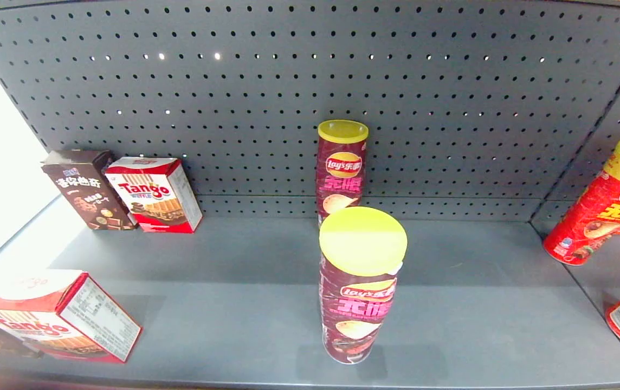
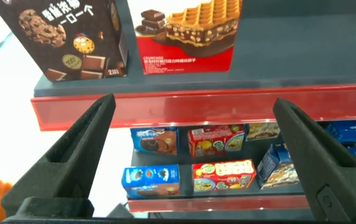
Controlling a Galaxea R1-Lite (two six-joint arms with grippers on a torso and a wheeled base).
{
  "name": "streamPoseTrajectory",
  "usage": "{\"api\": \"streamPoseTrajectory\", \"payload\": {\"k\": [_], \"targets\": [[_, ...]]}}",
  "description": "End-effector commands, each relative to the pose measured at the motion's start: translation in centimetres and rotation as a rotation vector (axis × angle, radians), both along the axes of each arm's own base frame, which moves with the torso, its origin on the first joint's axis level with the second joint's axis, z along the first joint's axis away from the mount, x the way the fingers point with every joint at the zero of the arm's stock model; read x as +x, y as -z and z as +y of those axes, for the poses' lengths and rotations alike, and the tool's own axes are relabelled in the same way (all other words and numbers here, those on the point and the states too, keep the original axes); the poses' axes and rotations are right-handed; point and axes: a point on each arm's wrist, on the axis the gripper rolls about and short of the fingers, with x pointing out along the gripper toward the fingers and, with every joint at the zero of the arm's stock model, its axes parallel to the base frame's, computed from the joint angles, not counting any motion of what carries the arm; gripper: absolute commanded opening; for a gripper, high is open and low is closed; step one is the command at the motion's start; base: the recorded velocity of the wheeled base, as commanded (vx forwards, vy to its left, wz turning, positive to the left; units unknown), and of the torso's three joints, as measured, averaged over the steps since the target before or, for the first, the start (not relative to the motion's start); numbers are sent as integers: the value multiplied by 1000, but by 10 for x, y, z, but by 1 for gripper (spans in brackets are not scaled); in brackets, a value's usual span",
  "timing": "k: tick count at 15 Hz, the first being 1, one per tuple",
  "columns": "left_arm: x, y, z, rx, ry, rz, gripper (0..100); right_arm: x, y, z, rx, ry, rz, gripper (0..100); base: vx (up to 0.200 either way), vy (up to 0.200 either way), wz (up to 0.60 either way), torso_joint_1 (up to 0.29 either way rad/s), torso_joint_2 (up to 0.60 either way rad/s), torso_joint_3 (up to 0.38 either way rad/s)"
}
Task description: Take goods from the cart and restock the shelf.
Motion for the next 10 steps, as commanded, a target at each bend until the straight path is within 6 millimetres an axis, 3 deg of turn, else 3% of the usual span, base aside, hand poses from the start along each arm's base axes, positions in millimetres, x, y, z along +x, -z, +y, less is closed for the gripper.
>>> {"api": "streamPoseTrajectory", "payload": {"k": [1,8,10], "targets": [[1,0,0,-1,1,-7,100,0,0,0,0,0,0,100,0,0,0,0,0,0],[1,1,0,3,3,-6,100,0,0,0,0,0,-1,100,0,0,0,0,0,0],[1,1,0,-1,3,-6,100,0,0,0,0,0,-1,100,-100,0,0,1,-1,1]]}}
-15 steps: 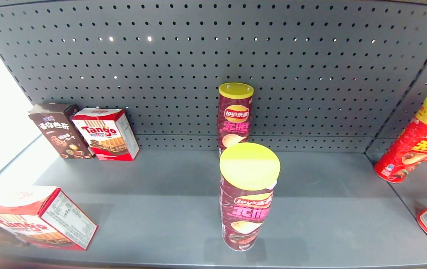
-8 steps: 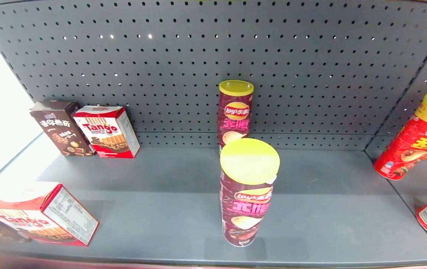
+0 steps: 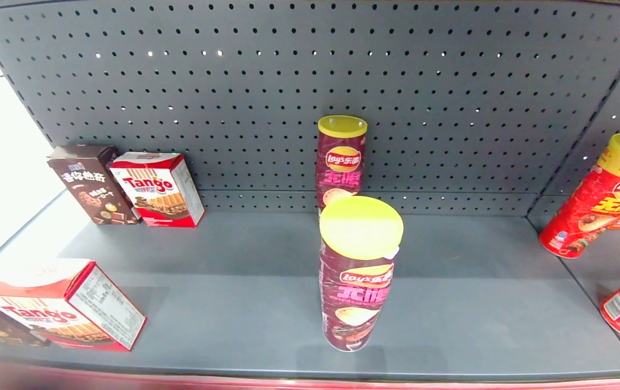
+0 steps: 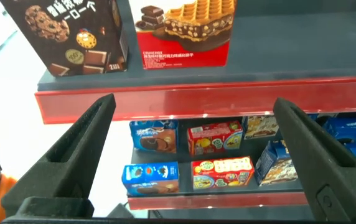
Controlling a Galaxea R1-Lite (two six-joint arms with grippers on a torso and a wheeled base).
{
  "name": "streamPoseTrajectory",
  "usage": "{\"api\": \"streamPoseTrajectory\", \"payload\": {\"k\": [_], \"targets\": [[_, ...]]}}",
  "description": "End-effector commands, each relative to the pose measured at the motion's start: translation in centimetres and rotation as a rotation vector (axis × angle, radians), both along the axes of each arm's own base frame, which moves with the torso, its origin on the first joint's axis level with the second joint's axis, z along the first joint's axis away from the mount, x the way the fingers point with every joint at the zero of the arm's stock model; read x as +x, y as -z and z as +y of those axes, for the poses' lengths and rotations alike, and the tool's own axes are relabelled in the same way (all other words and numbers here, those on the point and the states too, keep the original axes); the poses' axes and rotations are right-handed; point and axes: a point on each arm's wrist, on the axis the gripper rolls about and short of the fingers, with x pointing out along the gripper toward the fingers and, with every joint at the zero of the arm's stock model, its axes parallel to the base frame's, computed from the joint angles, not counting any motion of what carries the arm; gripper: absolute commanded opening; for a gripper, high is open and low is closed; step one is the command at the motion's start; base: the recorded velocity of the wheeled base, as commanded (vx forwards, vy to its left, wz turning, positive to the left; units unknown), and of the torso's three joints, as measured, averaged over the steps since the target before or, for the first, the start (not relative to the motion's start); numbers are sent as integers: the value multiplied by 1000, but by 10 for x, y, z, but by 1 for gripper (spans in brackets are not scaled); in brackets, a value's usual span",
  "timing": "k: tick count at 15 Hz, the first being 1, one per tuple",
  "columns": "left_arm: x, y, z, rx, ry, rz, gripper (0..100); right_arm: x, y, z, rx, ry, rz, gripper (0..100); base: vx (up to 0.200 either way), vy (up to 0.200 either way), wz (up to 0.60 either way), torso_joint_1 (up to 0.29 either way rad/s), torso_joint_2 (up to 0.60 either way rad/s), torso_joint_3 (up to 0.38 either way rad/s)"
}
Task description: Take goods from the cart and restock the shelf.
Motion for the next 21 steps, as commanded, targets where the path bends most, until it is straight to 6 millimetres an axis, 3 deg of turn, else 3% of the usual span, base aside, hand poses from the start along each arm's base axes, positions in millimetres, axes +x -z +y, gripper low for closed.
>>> {"api": "streamPoseTrajectory", "payload": {"k": [1,21], "targets": [[0,0,0,-2,0,1,100,0,0,0,1,0,2,100,0,0,0,0,0,0],[0,0,0,-2,-1,1,100,0,0,0,1,-2,-1,100,-10,0,0,1,1,0]]}}
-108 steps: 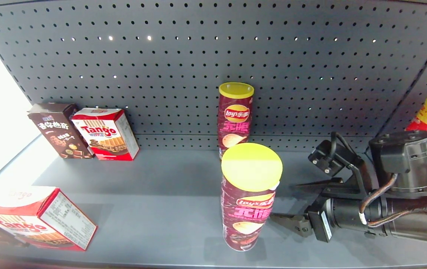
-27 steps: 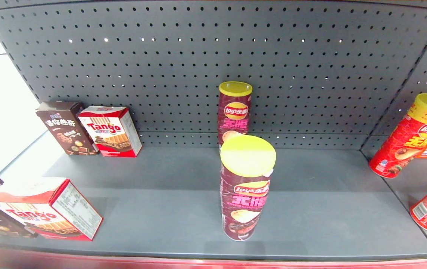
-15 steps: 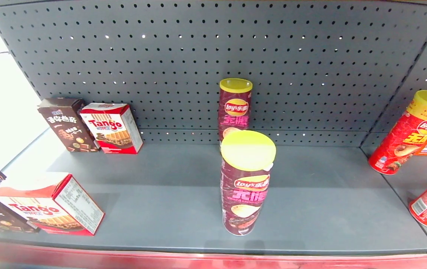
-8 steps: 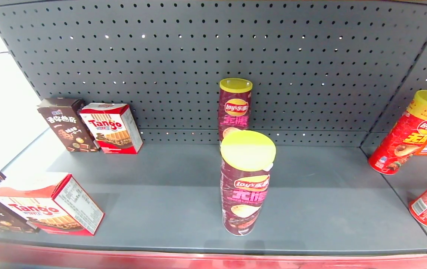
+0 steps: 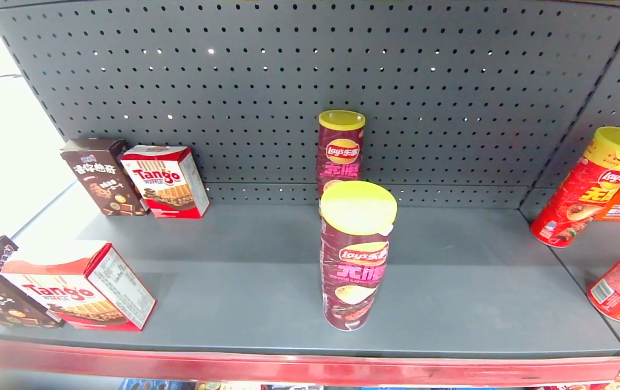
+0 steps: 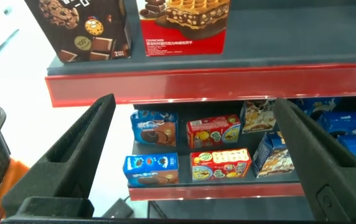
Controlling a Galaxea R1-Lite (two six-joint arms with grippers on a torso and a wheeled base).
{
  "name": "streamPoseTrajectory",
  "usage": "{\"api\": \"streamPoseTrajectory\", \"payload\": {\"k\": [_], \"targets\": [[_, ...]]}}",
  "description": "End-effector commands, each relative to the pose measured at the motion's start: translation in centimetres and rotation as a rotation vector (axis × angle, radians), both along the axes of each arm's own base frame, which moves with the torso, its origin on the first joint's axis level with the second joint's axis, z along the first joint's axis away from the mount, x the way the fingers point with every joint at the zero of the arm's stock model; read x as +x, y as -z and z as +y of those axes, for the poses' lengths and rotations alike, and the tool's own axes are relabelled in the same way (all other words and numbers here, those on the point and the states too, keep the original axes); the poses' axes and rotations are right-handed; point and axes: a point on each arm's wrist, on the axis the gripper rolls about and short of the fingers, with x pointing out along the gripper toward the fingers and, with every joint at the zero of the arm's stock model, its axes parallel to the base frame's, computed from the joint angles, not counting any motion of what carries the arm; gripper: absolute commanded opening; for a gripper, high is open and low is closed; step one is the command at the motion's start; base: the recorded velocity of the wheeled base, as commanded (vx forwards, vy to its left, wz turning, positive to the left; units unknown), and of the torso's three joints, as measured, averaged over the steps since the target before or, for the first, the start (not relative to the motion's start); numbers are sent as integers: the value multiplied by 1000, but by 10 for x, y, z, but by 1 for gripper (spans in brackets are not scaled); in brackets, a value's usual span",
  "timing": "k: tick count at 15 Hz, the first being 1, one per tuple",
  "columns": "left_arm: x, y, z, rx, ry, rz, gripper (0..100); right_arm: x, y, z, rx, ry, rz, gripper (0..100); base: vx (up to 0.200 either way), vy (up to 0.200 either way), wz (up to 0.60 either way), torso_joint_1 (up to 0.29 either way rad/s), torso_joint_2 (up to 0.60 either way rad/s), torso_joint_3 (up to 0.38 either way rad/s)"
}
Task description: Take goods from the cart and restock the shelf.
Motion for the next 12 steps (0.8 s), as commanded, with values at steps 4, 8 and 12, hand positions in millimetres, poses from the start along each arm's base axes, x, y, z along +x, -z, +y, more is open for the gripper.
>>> {"api": "streamPoseTrajectory", "payload": {"k": [4,8,12], "targets": [[0,0,0,-1,-1,0,100,0,0,0,-2,-4,1,100,0,0,0,0,0,0],[0,0,0,-1,-1,0,100,0,0,0,-2,-4,1,100,0,0,0,0,0,0],[0,0,0,-1,-1,0,100,0,0,0,-2,-4,3,100,0,0,0,0,0,0]]}}
